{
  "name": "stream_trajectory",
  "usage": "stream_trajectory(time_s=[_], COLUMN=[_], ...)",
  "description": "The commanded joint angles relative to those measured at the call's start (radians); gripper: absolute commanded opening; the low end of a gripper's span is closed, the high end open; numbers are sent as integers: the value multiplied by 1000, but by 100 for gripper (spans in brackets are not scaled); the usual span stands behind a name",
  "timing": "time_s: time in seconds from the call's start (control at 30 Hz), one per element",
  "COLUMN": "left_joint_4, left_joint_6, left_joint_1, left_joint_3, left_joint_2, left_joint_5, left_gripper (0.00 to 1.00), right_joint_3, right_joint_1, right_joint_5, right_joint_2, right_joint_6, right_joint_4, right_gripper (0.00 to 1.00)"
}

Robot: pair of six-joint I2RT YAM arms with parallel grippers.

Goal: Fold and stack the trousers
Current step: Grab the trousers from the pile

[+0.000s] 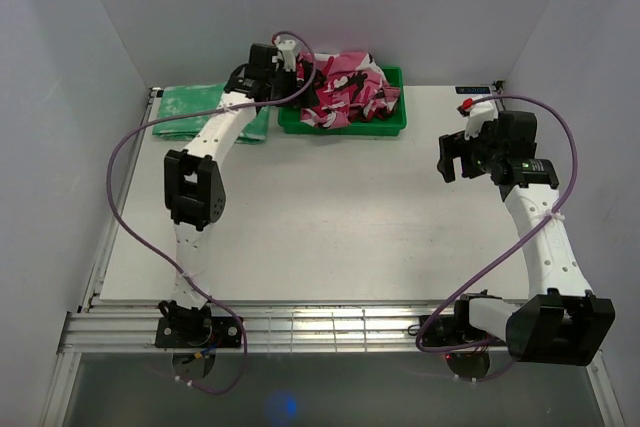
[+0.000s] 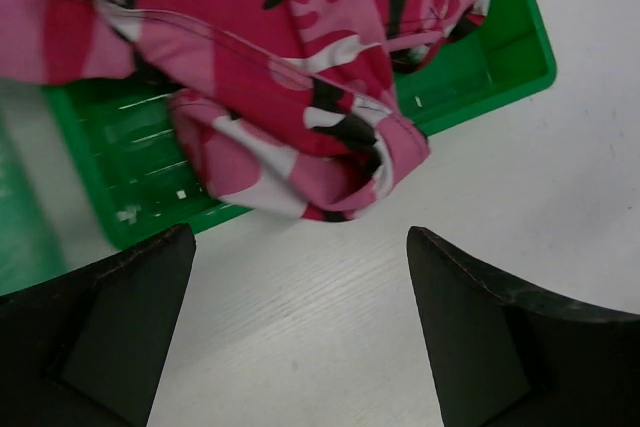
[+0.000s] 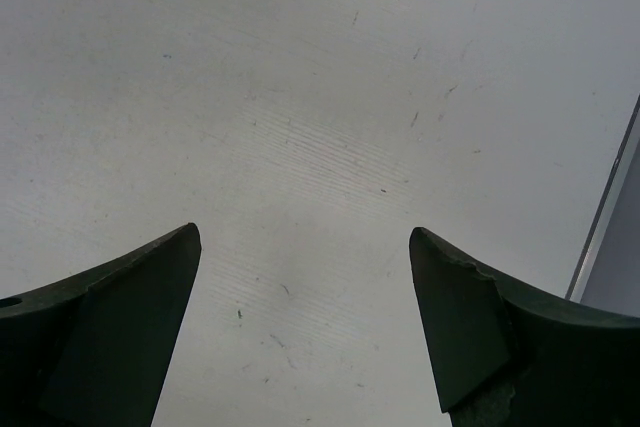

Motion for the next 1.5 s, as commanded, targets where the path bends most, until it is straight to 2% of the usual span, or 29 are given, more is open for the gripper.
stream_trajectory(time_s=[0.0, 0.17, 0.33, 0.43, 0.47, 0.53, 0.67, 0.77, 0.8, 0.83, 0.87, 0.9, 0.93, 1.0, 1.07, 1.17, 1.27, 1.33, 1.37, 1.47], left_joint_4=[52, 106, 173, 207, 211, 228, 242, 254, 261, 280, 312, 360, 424, 555, 645, 780, 817, 824, 825, 817], left_joint_6=[-107, -163, -151, -146, -141, -144, -146, -143, -144, -146, -152, -167, -174, -187, -187, -146, -112, -98, -103, -112], left_joint_1=[-48, -72, -72, -72, -72, -74, -81, -84, -84, -83, -84, -84, -84, -84, -86, -117, -146, -166, -169, -173], left_joint_3=[68, 123, 135, 168, 183, 214, 234, 226, 224, 229, 241, 255, 258, 267, 339, 349, 347, 343, 336, 281], left_joint_2=[82, 218, 273, 309, 319, 345, 381, 395, 396, 396, 386, 366, 350, 286, 229, 18, -65, -174, -174, -295], left_joint_5=[48, 29, 49, 67, 83, 112, 186, 224, 242, 285, 295, 316, 333, 348, 377, 404, 416, 434, 434, 457], left_gripper=[98, 98, 98, 91, 83, 77, 73, 58, 42, 31, 15, 3, 0, 0, 0, 0, 0, 0, 0, 0], right_joint_3=[67, 82, 91, 92, 90, 85, 96, 128, 140, 145, 153, 159, 167, 173, 180, 197, 222, 246, 256, 306], right_joint_1=[-3, -3, -3, -3, -3, -3, -5, -21, -26, -34, -37, -40, -41, -44, -44, -44, -44, -44, -44, -44], right_joint_5=[-13, 8, 48, 68, 71, 85, 146, 168, 167, 160, 156, 148, 145, 121, 60, -80, -145, -186, -197, -241], right_joint_2=[12, 26, 16, 9, 2, -4, -4, 8, 11, 12, 17, 20, 22, 22, 23, 54, 100, 146, 161, 234], right_joint_6=[27, 24, 10, 7, 4, 0, -20, -33, -33, -26, -19, -16, -8, 15, 27, -19, -40, -45, -43, -40], right_joint_4=[16, 11, 2, -3, -4, -4, -3, -4, -4, -4, -4, -7, -10, -12, -14, 31, 74, 110, 123, 155], right_gripper=[90, 90, 90, 90, 90, 90, 90, 91, 91, 92, 92, 92, 92, 92, 91, 90, 90, 90, 90, 90])
